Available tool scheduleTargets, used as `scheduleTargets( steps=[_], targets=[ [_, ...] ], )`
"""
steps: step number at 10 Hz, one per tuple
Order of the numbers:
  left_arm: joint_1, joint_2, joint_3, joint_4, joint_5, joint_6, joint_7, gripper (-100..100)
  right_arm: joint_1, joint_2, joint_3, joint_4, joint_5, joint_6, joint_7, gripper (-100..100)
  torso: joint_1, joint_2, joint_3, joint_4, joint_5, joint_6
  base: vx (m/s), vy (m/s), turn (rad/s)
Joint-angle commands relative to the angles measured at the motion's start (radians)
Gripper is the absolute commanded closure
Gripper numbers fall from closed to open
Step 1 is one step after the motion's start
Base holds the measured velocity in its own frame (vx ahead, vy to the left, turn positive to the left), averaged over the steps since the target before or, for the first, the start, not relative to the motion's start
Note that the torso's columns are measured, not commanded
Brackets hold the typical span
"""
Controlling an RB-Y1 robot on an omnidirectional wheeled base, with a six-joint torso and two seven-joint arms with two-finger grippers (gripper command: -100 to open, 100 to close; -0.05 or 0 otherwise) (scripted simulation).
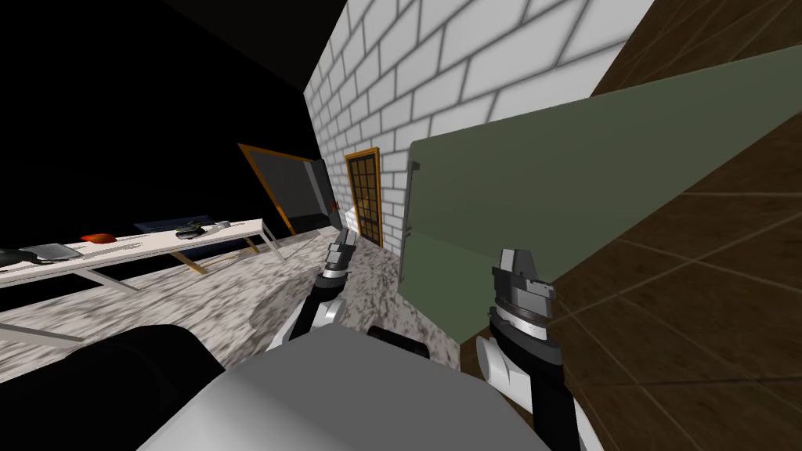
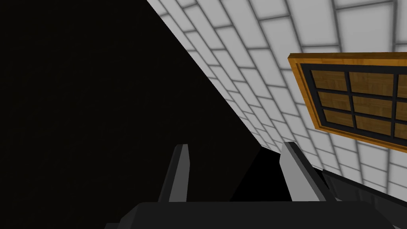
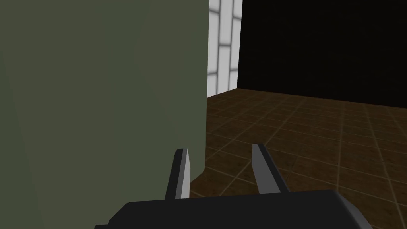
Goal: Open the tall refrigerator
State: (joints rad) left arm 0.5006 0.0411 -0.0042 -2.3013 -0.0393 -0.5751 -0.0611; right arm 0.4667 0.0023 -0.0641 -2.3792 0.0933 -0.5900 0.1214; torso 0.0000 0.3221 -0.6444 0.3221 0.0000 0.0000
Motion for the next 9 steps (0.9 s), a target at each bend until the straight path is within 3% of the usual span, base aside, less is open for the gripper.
scheduleTargets(
  steps=[1,4,5,6,9],
  targets=[
    [0.000,0.000,0.000,0.000,0.000,0.000,0.000,0,0.000,0.000,0.000,0.000,0.000,0.000,0.000,0,0.000,0.074,-0.147,0.074,0.000,0.000,0.000,0.000,0.000],
    [0.000,0.000,0.000,0.000,0.000,0.000,0.000,0,0.000,0.000,0.000,0.000,0.000,0.000,0.000,0,0.000,0.296,-0.590,0.295,0.000,0.000,0.000,0.000,0.000],
    [0.000,0.000,0.000,0.000,0.000,0.000,0.000,0,-0.001,-0.038,-0.005,0.007,0.005,-0.002,0.002,-100,0.000,0.369,-0.738,0.369,0.000,0.000,0.024,0.020,-0.030],
    [0.000,0.000,0.000,0.000,0.000,0.000,0.000,0,-0.002,-0.065,-0.011,0.013,0.010,-0.003,0.004,-100,0.001,0.402,-0.807,0.402,0.000,0.000,0.035,0.053,-0.053],
    [0.000,0.000,0.000,0.000,0.000,0.000,0.000,0,-0.007,-0.148,-0.036,0.044,0.033,-0.011,0.013,-100,0.002,0.414,-0.833,0.415,0.000,0.000,0.066,0.085,-0.081]
  ],
)
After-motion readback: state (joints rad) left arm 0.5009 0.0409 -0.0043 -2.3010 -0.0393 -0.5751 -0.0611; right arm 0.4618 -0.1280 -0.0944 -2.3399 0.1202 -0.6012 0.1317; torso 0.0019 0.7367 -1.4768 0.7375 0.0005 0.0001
